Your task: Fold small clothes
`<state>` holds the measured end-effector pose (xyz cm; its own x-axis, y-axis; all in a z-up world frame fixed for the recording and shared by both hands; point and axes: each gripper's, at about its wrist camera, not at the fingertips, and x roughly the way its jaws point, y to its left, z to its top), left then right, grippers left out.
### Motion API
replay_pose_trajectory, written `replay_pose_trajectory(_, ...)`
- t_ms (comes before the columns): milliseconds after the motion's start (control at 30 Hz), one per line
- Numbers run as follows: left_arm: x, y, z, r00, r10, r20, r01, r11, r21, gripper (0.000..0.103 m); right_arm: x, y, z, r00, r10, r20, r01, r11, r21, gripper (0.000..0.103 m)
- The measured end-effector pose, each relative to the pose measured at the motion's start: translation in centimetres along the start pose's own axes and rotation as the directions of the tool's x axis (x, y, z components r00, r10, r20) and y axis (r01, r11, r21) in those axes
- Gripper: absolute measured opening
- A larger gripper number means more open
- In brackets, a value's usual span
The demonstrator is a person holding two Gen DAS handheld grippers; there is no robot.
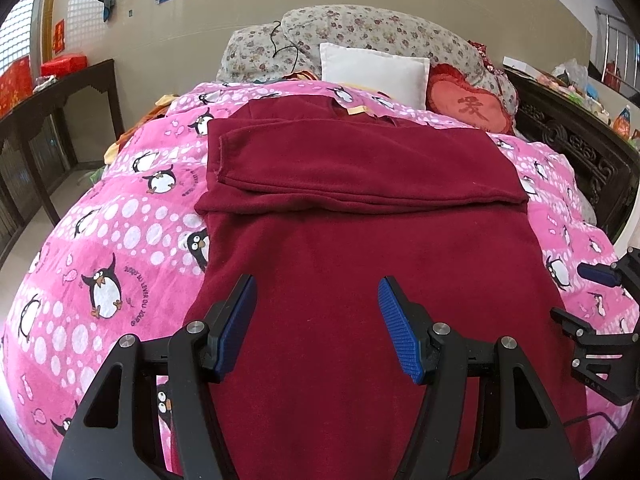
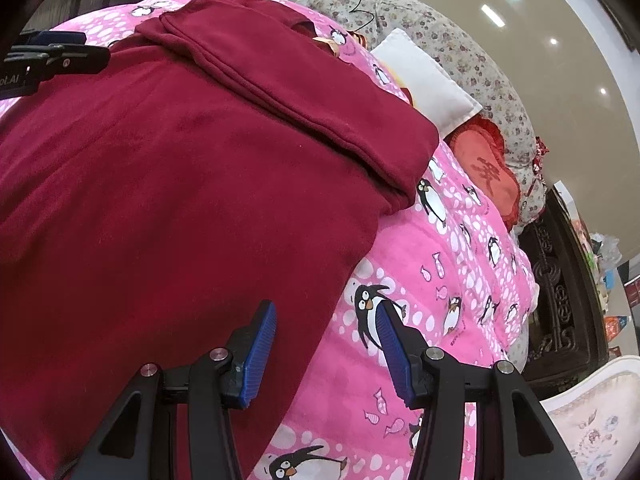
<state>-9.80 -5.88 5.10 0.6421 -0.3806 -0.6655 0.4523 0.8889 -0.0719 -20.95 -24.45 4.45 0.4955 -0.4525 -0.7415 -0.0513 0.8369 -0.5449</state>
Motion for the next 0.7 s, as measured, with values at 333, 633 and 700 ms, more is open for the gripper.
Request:
replay_pose_trajectory(333,0.17,-0.18,-0.02,1.000,0.001,-0.002,-0.001,1.000,0.005,0.063,-0.01,0.09,0.48,1.000,-0.004,0.002,0.004,1.000,-0.006,0.050)
replay_pose_trajectory(633,0.35,-0.12,-0.05,1.000,0.002,-0.007,-0.002,1.000,0.001,0.063,0.04,0.03,0.51,1.000,0.002,0.004,-0.002,1.000,0.000,0.050)
replay_pose_trajectory(700,0.39,-0.06,-0.10,1.000,0.004,-0.008,-0.004,1.000,-0.001,0.063,0.04,0.00,0.51,1.000,0.002,0.006,-0.002,1.000,0.005,0.050)
